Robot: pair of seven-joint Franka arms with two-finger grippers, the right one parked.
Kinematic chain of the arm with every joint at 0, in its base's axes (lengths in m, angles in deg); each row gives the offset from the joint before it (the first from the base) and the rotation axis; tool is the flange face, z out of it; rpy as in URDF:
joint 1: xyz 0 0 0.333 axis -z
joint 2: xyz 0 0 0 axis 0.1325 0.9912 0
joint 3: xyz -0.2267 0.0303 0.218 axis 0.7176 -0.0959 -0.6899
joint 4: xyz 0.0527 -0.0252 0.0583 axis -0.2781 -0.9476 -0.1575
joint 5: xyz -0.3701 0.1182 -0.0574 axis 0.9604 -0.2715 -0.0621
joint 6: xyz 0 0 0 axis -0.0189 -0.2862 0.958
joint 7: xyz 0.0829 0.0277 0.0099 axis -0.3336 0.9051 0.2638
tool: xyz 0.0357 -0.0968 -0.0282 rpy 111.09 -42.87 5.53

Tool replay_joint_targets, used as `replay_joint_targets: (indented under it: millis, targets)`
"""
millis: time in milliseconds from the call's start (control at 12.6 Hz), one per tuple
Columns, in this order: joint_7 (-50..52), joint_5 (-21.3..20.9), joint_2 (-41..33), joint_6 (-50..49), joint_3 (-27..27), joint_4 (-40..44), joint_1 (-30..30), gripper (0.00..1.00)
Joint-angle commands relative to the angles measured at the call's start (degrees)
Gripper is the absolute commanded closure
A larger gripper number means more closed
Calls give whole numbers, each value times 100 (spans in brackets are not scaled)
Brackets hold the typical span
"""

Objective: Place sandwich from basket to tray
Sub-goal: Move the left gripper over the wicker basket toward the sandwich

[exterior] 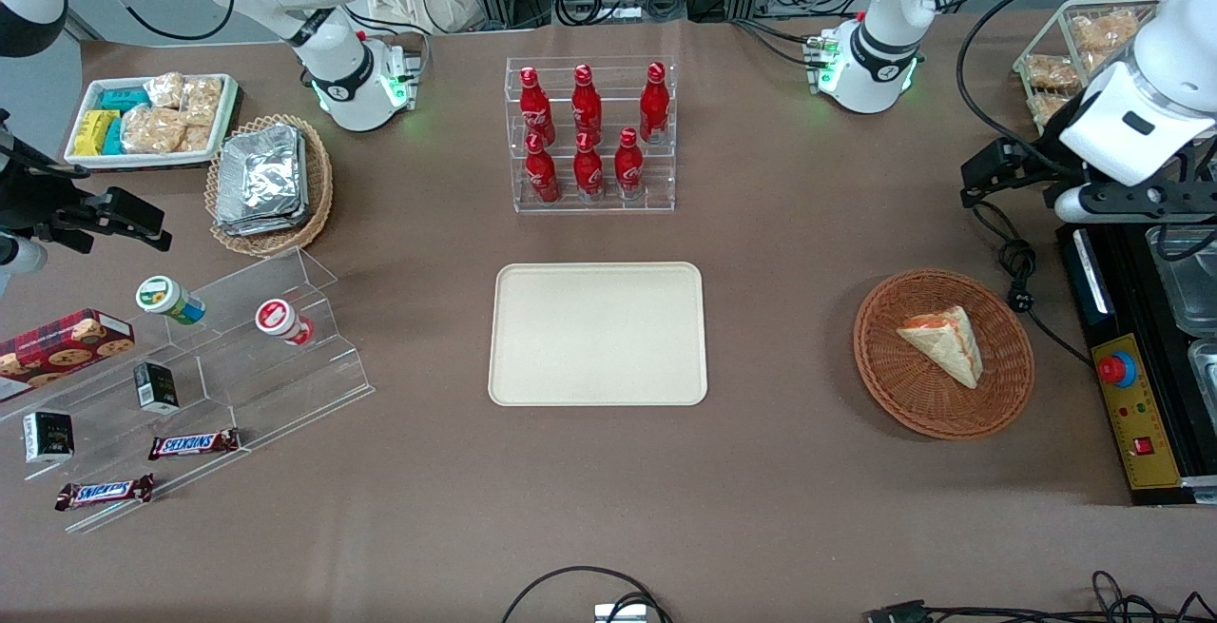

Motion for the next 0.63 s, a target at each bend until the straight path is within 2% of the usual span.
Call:
replay_joint_targets:
  millis: [0,238,554]
  targets:
    - [197,-247,67,-143,-95,179,224,0]
    - [389,-274,93,-178,-130,170,120,0]
    - [2469,-179,592,58,-157,73,-362,0]
